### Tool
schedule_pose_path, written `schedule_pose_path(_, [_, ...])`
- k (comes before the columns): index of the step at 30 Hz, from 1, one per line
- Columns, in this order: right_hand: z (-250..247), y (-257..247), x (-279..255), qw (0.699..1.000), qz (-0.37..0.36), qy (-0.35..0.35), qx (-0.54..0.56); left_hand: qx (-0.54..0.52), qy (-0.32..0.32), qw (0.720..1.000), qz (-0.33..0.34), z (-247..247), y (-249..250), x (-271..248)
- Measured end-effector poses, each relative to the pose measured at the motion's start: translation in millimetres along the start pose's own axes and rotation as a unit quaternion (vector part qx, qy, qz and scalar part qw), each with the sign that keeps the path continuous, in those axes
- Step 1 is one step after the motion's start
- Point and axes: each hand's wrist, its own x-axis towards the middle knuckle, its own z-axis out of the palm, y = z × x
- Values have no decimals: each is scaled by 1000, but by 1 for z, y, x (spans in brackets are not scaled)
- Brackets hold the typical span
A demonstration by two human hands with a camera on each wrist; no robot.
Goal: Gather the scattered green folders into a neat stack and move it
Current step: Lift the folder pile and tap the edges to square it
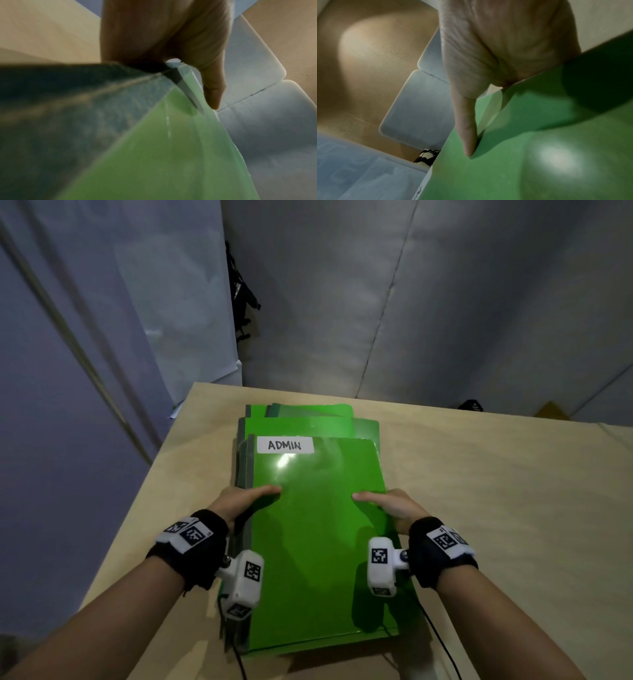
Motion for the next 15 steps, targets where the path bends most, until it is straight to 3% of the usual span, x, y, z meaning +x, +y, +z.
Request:
schedule_pose_path(7, [-6,17,-14,995,-36,18,91,-65,17,995,70,16,9,-40])
schedule_pose_path(15, [-28,6,-36,953,-181,39,239,-85,68,972,210,25,35,-72])
